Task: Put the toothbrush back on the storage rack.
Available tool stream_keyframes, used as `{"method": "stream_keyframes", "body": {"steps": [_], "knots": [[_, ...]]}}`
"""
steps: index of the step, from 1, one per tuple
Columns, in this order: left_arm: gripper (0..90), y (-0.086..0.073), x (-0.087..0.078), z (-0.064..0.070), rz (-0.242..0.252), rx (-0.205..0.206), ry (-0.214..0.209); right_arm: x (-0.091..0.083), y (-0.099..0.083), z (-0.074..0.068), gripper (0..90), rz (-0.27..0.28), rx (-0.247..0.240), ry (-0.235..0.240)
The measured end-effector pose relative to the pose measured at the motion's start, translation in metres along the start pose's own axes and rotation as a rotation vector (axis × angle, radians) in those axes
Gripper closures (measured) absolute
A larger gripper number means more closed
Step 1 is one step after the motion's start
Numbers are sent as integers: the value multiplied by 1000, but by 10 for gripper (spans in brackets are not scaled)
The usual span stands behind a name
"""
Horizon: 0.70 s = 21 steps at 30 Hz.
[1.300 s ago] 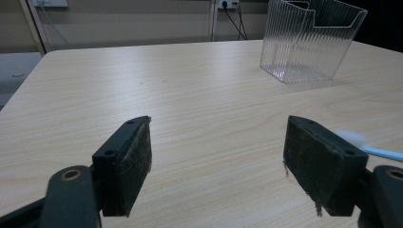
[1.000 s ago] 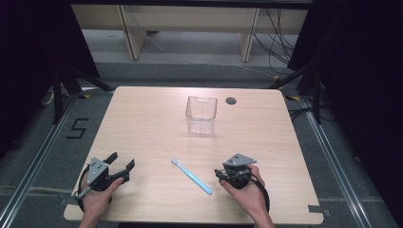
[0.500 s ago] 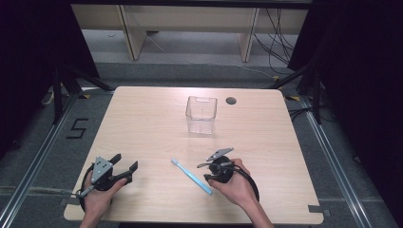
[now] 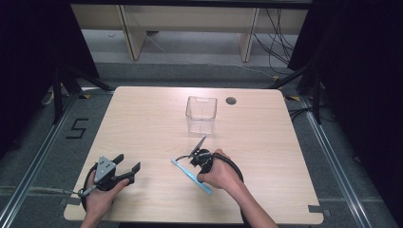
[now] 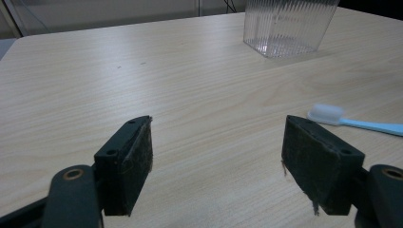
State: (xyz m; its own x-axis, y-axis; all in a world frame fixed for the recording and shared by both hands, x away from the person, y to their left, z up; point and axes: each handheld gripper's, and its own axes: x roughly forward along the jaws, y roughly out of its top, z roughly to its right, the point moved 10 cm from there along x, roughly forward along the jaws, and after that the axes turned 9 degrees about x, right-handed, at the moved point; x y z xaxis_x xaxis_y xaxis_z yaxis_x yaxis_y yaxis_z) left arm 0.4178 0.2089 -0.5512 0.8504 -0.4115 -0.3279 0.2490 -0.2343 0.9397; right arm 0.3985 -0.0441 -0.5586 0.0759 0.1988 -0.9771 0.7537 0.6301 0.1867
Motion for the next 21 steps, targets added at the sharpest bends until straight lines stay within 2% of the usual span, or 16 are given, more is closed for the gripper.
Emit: {"method": "stream_keyframes", "body": {"steps": [1, 3, 6, 7, 9, 10, 12, 13, 17, 18, 19, 21], "knots": [[251, 0, 0, 0, -1, -2, 0, 5, 3, 1, 700, -24, -30, -11], [251, 0, 0, 0, -1, -2, 0, 7, 4, -1, 701, -31, -14, -8], [250, -1, 0, 0, 1, -1, 8, 12, 8, -1, 707, -55, -31, -19], [248, -1, 0, 0, 2, -2, 10, 13, 8, -3, 710, -77, -1, -18], [248, -1, -1, 0, 0, -1, 4, 15, 9, -2, 718, -85, -10, -20], [248, -2, -2, -1, -10, 1, 9, 15, 8, -6, 720, -97, 26, -5], [248, -2, -2, -1, -9, 2, 10, 14, 10, -6, 724, -111, 25, -8], [247, -2, -2, -1, -9, 2, 9, 16, 12, -7, 726, -98, 22, 0], [247, -1, -1, -1, -3, 2, 8, 17, 12, -8, 738, -137, 47, -19], [247, -1, -1, -1, 1, 2, 12, 18, 13, -9, 740, -136, 39, -4], [247, -1, -1, -1, -2, 3, 10, 20, 14, -10, 743, -136, 58, -15], [247, -2, -2, -2, -9, 6, 11, 21, 13, -9, 747, -145, 47, -17]]}}
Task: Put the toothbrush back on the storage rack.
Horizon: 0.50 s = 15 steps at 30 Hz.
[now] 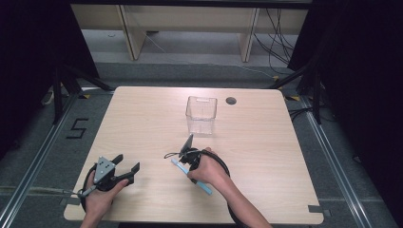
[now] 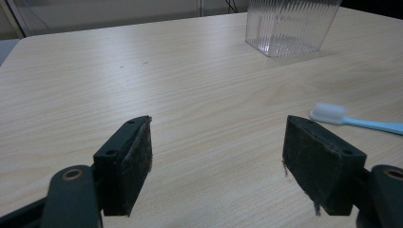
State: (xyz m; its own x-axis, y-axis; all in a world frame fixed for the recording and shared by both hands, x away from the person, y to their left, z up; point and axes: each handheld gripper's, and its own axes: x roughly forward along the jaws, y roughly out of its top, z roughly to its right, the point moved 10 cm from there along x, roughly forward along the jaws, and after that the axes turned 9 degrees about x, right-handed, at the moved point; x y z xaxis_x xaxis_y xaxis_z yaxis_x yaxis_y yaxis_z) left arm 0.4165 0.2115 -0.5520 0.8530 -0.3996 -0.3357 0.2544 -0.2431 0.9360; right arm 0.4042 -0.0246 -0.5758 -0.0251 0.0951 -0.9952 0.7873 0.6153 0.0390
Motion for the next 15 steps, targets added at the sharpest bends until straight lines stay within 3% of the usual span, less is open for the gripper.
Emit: {"method": "stream_keyframes", "body": {"steps": [1, 2, 3, 7, 14, 15], "knots": [[247, 0, 0, 0, 0, 1, 0, 1, 0, -5, 749, -2, 30, 21], [247, 0, 0, 0, 0, 1, 1, 2, 0, -4, 752, -4, 25, 23], [247, 0, 0, 0, 1, 1, 0, 1, 0, -2, 753, -8, 10, 2], [247, 0, 0, 0, 1, 2, 1, 1, 2, -3, 762, -5, 1, 6], [247, 0, 0, 0, 2, 3, 2, 2, 1, -5, 788, -25, 16, -52], [248, 1, 1, 0, 6, 2, 2, 0, 1, -9, 789, -27, 30, -37]]}}
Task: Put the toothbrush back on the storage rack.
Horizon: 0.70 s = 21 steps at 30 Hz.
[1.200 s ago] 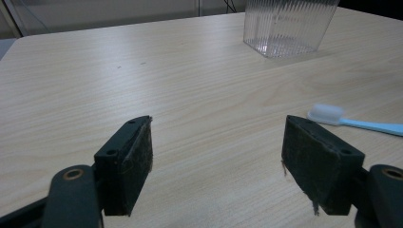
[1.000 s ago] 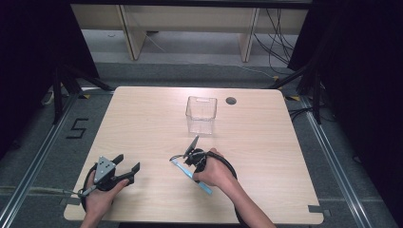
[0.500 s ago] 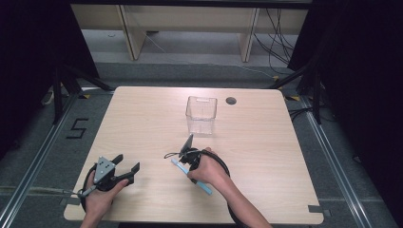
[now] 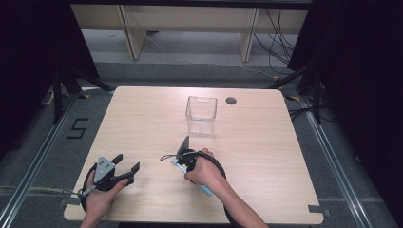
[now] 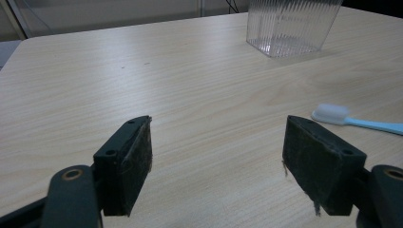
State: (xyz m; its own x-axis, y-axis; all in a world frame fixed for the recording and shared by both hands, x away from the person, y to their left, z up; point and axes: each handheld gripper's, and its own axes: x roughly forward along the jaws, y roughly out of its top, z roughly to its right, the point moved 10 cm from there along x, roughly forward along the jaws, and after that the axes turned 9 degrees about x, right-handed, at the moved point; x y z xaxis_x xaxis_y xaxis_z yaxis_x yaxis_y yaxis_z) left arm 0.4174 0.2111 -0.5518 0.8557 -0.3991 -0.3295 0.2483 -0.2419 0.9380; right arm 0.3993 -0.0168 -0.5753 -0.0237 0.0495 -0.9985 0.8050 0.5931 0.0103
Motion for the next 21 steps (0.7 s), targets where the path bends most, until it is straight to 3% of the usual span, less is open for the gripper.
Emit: {"method": "stream_keyframes", "body": {"steps": [5, 6, 7, 10, 12, 15, 16, 19, 20, 21], "knots": [[251, 0, -1, 1, -4, -1, -5, 1, -1, 1, 793, 4, 2, -3], [251, 0, -1, 1, -4, -1, -5, -1, -2, -1, 794, 5, 23, 12], [252, 0, -1, 1, -4, -3, -7, 1, -2, 4, 794, 23, -17, 6], [252, 0, -1, 2, -5, -7, -10, -1, -3, 5, 794, 45, -6, 16], [252, 0, 0, 4, -4, -12, -19, -7, -2, 8, 795, 111, -8, 33], [252, 1, 0, 6, -5, -13, -29, -12, -2, 12, 794, 149, -23, 40], [252, 3, 0, 9, 0, -28, -44, -18, -1, 13, 795, 210, -23, 52], [254, 7, -1, 14, 5, -38, -69, -23, -2, 16, 794, 294, -27, 68], [255, 7, -1, 14, 5, -38, -69, -23, -2, 16, 794, 294, -27, 68], [255, 10, 0, 19, 12, -46, -89, -26, -4, 17, 795, 350, -15, 83]]}}
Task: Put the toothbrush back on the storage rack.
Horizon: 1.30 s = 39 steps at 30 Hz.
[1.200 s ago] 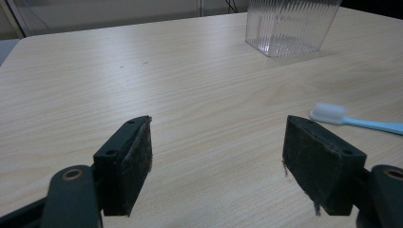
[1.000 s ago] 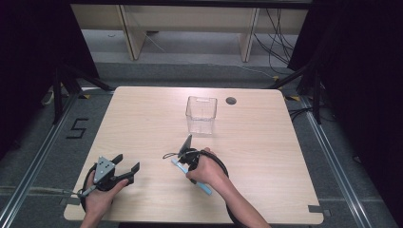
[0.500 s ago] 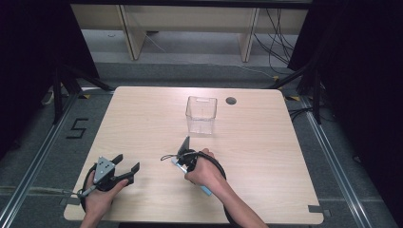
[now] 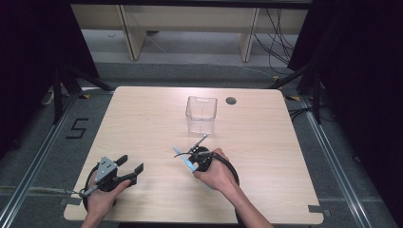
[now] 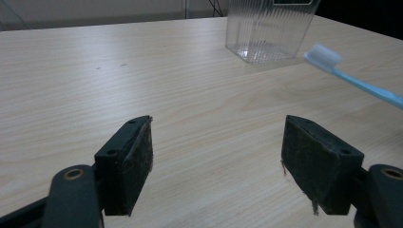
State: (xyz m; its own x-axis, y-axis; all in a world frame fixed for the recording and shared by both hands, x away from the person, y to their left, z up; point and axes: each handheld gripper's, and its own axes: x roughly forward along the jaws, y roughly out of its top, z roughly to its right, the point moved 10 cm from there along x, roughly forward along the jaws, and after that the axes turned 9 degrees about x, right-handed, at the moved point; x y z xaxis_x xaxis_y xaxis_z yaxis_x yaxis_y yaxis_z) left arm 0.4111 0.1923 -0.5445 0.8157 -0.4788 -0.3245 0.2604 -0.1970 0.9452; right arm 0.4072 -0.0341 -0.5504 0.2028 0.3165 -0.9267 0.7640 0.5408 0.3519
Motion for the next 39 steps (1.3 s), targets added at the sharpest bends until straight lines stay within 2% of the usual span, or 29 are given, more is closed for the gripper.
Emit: {"method": "stream_keyframes", "body": {"steps": [1, 2, 3, 4, 8, 9, 10, 11, 12, 13, 15, 16, 17, 19, 20, 21, 23, 24, 25, 26, 27, 28, 29, 35, 36, 39], "knots": [[255, 0, 0, 0, 0, 0, 0, 0, 0, 0, 795, 0, 0, 0], [254, 3, 1, 5, 6, -6, -23, -4, -2, 0, 794, 47, 25, 3], [254, 3, 1, 5, 6, -6, -23, -4, -2, 0, 794, 47, 25, 3], [253, 8, 3, 10, 20, -15, -50, -6, 1, 2, 794, 130, -2, 17], [249, 17, 7, 19, 30, -29, -89, -12, 5, 5, 794, 275, -31, 15], [250, 17, 7, 19, 30, -29, -89, -13, 5, 3, 794, 303, -24, 27], [250, 20, 8, 22, 35, -30, -101, -13, 5, 3, 794, 303, -24, 27], [250, 24, 10, 27, 29, -25, -110, -15, 7, 3, 794, 368, -40, 36], [251, 24, 10, 27, 29, -25, -110, -15, 7, 3, 794, 368, -40, 36], [252, 27, 11, 29, 35, -23, -120, -16, 7, 2, 794, 422, -47, 48], [253, 32, 14, 34, 40, -21, -136, -16, 6, 1, 794, 439, -37, 54], [254, 35, 16, 37, 51, -19, -151, -17, 8, 1, 794, 497, -36, 69], [255, 41, 19, 41, 53, -20, -162, -17, 7, 1, 794, 515, -17, 72], [259, 47, 22, 44, 64, -37, -176, -18, 7, 1, 794, 555, -12, 80], [263, 47, 22, 44, 64, -37, -176, -18, 7, 1, 794, 555, -12, 80], [263, 51, 24, 47, 71, -47, -184, -19, 9, 1, 794, 583, -21, 75], [270, 62, 28, 52, 87, -53, -212, -21, 11, -1, 794, 637, -6, 80], [271, 65, 30, 54, 91, -56, -219, -22, 12, -2, 794, 656, -20, 88], [273, 65, 30, 54, 91, -56, -219, -24, 11, -2, 794, 654, -1, 82], [275, 72, 33, 58, 103, -66, -234, -25, 13, -1, 794, 685, -14, 69], [278, 75, 34, 60, 107, -71, -243, -25, 14, -3, 794, 694, -7, 81], [280, 78, 36, 62, 121, -79, -253, -25, 14, -4, 794, 697, -1, 89], [284, 79, 37, 63, 109, -79, -251, -26, 14, -2, 794, 704, -6, 67], [329, 87, 45, 76, 126, -115, -293, -27, 15, -4, 794, 732, 22, 75], [352, 89, 48, 82, 130, -108, -304, -27, 16, -4, 794, 736, 29, 77], [394, 90, 51, 87, 131, -101, -311, -27, 18, -5, 795, 748, 35, 79]]}}
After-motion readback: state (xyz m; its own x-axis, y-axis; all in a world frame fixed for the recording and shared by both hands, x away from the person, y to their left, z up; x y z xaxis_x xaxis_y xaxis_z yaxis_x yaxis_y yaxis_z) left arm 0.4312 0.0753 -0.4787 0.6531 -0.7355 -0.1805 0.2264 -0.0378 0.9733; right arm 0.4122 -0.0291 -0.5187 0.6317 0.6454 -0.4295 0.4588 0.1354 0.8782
